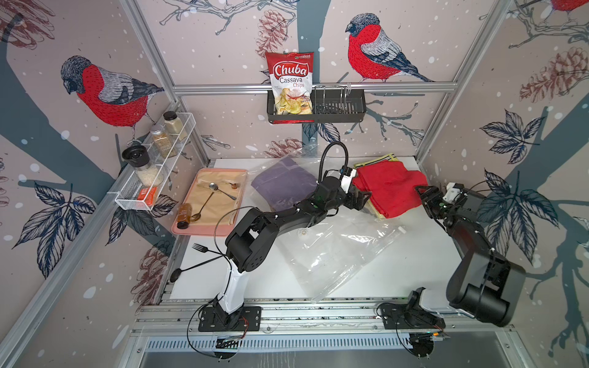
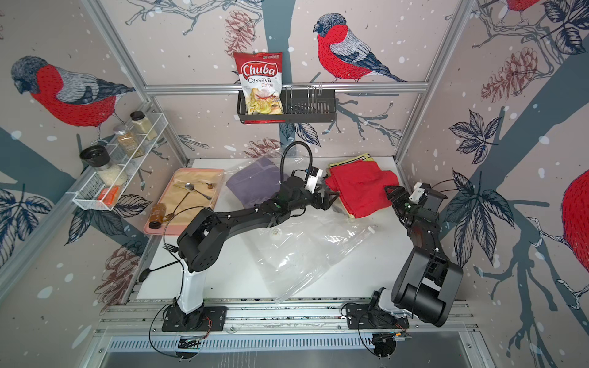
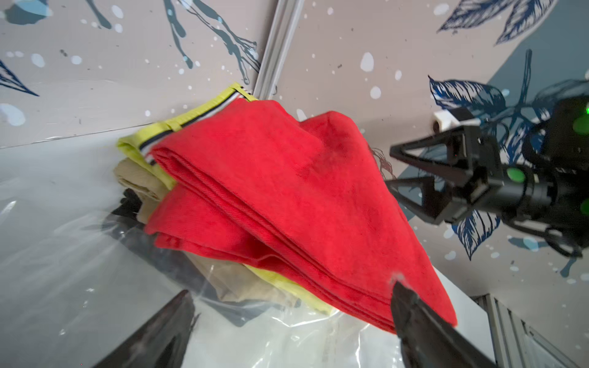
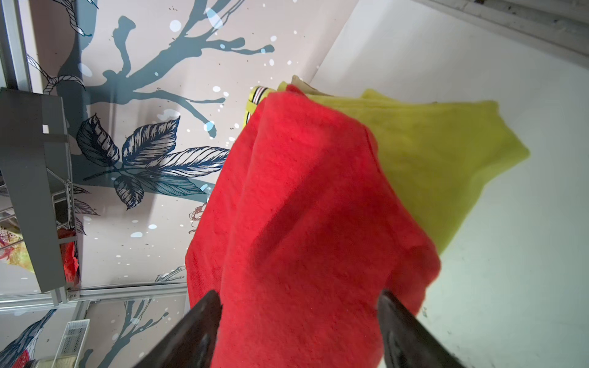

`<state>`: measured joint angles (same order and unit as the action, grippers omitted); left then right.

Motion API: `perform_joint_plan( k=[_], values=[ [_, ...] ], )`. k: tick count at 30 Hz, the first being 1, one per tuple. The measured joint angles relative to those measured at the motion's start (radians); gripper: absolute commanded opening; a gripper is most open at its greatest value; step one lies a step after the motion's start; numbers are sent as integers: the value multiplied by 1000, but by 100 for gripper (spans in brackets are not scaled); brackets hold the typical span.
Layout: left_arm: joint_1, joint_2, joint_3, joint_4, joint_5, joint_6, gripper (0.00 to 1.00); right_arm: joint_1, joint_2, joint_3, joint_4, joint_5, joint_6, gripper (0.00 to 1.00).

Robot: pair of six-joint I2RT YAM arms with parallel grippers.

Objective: Take the trousers out of the vacuum bag
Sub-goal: Place the trousers at the corner of the board.

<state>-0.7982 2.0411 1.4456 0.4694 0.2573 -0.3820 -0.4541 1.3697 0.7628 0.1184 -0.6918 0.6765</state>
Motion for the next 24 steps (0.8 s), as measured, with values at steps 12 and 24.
perform_joint_plan(
  k=[12,24],
  values=[
    [102,159,175,56,154,-217,98,96,-59,-158,101,-132,61,79],
    [146,214,105,261,214,-561,98,145,-41,-295,341,-127,251,68]
  ],
)
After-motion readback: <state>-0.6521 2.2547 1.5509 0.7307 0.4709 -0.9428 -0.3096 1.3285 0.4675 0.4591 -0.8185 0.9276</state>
